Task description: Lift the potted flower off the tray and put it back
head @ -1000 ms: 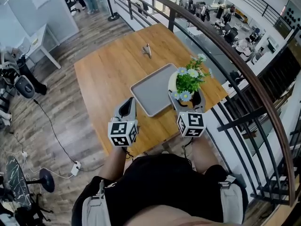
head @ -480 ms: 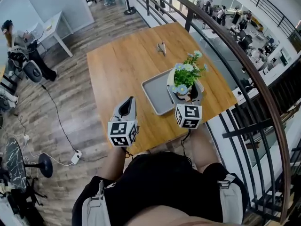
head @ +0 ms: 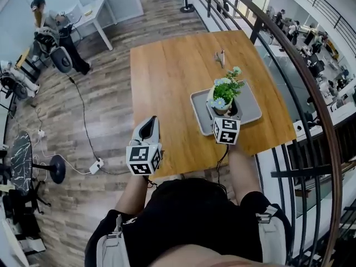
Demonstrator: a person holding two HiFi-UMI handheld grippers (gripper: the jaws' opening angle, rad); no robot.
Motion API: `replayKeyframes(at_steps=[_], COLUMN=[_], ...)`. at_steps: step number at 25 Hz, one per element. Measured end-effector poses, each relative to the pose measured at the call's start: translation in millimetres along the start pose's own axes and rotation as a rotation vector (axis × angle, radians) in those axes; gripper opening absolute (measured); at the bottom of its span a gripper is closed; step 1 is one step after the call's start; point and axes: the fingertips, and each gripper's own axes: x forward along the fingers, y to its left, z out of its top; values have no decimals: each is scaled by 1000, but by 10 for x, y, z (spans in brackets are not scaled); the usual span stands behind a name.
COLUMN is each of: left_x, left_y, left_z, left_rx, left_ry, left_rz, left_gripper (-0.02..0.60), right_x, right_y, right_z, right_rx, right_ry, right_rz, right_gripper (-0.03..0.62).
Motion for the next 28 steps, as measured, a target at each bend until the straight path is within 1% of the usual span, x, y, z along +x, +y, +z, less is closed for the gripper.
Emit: replayKeyframes(at_steps=[3,10,16,18,23,28], left_x=[-119,-313,-423,-428,-371,-292], left_y=[98,236,353,380,339,315], left_z=[-27,-168,-148,-149,-175,-83], left_rx=[7,23,34,33,31,26], left_ry=[-1,28,29,29,32,11], left_rz=[39,102,123,124,109,86], left_gripper=[12,12,12,12,12,12], right_x=[155,372,444,447,415,422], right_y=[40,68,101,102,121,133], right_z=[-311,-1154,-1656,-1790,-1942,-1938], right_rx=[5,19,25,18,-67,-59], right_ry=[66,237,367,399,472,458], right_rz=[16,35,14,5,-11,-16], right_gripper=[471,469,469,469,459,462])
